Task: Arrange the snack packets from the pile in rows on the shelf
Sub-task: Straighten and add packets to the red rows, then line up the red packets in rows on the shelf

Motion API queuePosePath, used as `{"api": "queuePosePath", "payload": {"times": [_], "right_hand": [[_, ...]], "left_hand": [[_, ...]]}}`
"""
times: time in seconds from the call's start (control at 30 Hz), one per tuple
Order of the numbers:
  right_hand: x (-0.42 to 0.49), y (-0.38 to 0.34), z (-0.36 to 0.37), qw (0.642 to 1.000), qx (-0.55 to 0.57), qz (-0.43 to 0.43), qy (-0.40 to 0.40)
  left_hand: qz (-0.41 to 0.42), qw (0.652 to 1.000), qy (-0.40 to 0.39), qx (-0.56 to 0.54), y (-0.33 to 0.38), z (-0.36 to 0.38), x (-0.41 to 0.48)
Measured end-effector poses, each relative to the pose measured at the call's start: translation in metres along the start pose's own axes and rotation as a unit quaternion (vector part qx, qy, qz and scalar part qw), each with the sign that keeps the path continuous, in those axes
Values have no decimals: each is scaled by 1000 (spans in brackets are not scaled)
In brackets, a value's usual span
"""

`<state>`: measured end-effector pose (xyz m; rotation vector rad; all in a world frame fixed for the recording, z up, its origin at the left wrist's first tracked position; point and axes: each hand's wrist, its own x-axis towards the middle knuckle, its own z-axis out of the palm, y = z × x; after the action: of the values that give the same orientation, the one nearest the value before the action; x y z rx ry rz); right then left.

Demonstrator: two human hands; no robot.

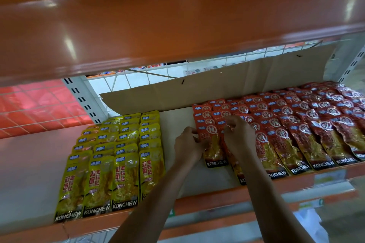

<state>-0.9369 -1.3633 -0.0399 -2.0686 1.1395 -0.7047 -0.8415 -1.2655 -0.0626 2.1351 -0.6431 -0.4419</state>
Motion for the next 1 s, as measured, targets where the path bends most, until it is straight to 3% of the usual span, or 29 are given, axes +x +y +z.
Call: {"api": "queuePosePath", "payload": {"times": [0.23,0.6,1.0], "right_hand": [[-1,-7,7,999,-26,-26,-7],[-29,-61,64,989,-38,-115,-86],[-101,-191,199,956,-31,-223,-189]], "left_hand": [[0,997,6,75,2,0,1],[157,970,144,112,-21,-61,4],[111,935,278,188,-138,-224,-7]]}}
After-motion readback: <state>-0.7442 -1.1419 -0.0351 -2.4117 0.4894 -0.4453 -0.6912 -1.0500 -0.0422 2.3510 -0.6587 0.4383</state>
